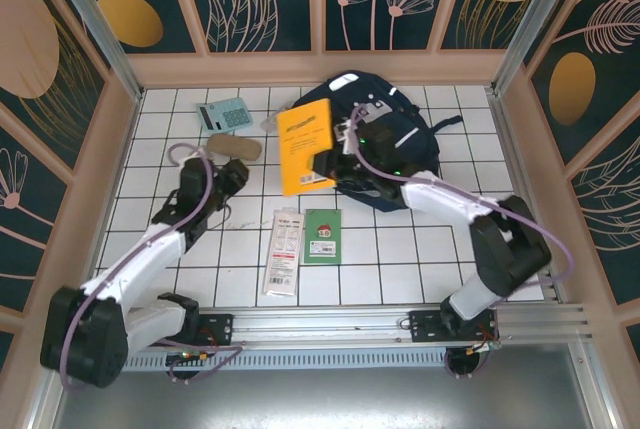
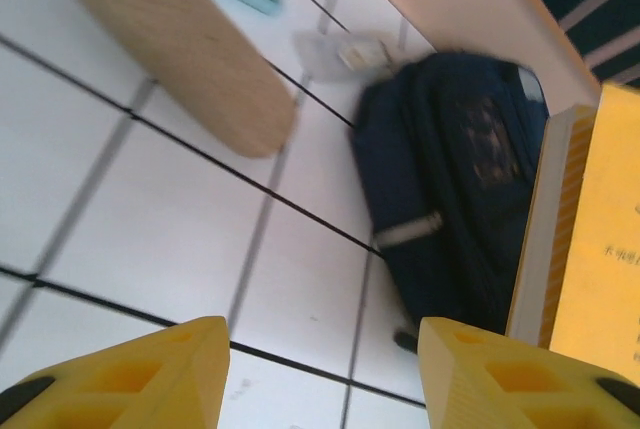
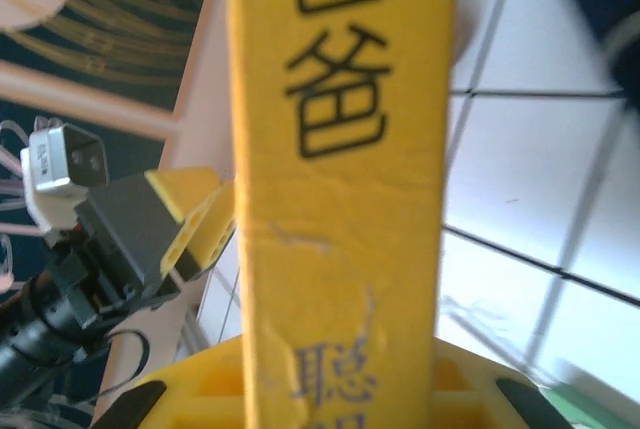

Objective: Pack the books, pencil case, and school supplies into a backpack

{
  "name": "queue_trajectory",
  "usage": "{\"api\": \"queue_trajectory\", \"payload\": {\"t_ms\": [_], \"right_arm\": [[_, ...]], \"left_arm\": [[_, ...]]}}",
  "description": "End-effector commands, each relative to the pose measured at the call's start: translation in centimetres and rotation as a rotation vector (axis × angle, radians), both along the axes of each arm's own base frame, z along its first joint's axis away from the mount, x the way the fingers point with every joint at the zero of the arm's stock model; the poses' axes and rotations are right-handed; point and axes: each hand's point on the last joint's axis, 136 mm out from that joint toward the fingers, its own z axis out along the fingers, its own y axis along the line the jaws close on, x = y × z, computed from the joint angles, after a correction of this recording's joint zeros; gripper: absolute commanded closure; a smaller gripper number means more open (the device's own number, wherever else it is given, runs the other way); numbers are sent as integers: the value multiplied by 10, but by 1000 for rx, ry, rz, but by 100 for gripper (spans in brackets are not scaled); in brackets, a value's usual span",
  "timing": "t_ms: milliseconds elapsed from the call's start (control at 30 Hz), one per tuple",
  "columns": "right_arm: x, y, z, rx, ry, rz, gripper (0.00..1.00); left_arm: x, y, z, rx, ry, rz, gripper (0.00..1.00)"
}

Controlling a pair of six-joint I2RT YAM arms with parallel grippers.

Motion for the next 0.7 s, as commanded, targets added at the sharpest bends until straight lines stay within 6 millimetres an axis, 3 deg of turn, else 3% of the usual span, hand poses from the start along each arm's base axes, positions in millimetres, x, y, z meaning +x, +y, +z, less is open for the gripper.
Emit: {"api": "queue_trajectory", "payload": {"t_ms": [0, 200, 400, 533, 667], "right_arm": [[17, -49, 41, 14, -171, -184, 100], [17, -152, 35, -57, -166, -491, 100], [2, -246, 25, -108, -135, -763, 100], [-6, -288, 20, -140, -111, -875, 100], [-14, -315, 17, -144, -87, -952, 100]], "left_arm": [[16, -42, 13, 134, -52, -87, 47], [31, -133, 7, 258, -76, -287, 48], [33, -216, 3, 327, -129, -477, 51], [24, -267, -2, 349, -171, -625, 52], [12, -309, -8, 389, -210, -749, 53]]}}
